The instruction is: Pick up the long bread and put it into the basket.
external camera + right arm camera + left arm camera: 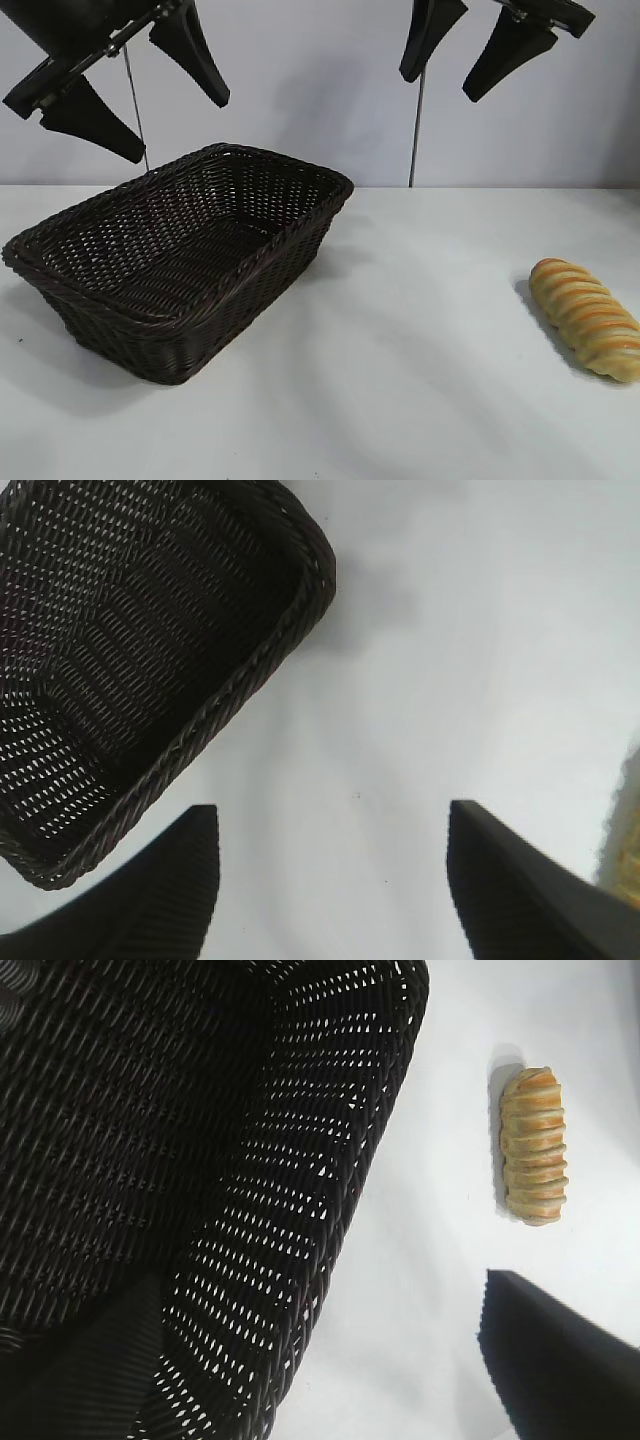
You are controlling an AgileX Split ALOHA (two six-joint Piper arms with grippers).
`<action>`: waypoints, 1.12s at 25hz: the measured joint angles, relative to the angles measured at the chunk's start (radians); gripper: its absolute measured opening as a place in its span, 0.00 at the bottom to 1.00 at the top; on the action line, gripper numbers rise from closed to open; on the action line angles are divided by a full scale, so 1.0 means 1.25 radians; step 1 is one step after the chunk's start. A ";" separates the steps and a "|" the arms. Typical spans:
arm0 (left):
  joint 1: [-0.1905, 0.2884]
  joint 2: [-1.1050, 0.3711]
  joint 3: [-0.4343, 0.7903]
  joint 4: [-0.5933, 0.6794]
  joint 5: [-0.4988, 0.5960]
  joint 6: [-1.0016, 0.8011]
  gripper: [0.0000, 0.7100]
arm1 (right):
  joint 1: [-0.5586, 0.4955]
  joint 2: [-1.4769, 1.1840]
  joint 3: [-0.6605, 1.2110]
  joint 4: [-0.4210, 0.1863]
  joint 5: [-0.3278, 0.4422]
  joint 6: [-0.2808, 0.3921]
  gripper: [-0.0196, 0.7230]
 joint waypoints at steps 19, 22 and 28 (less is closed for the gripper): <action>0.000 0.000 0.000 0.000 -0.001 0.000 0.88 | 0.000 0.000 0.000 0.017 0.000 0.007 0.67; 0.000 0.000 0.000 0.000 -0.004 0.000 0.88 | 0.000 0.000 0.000 0.017 0.000 0.007 0.67; 0.000 0.000 0.000 0.000 -0.007 0.000 0.88 | 0.000 0.000 0.000 0.019 -0.007 0.007 0.67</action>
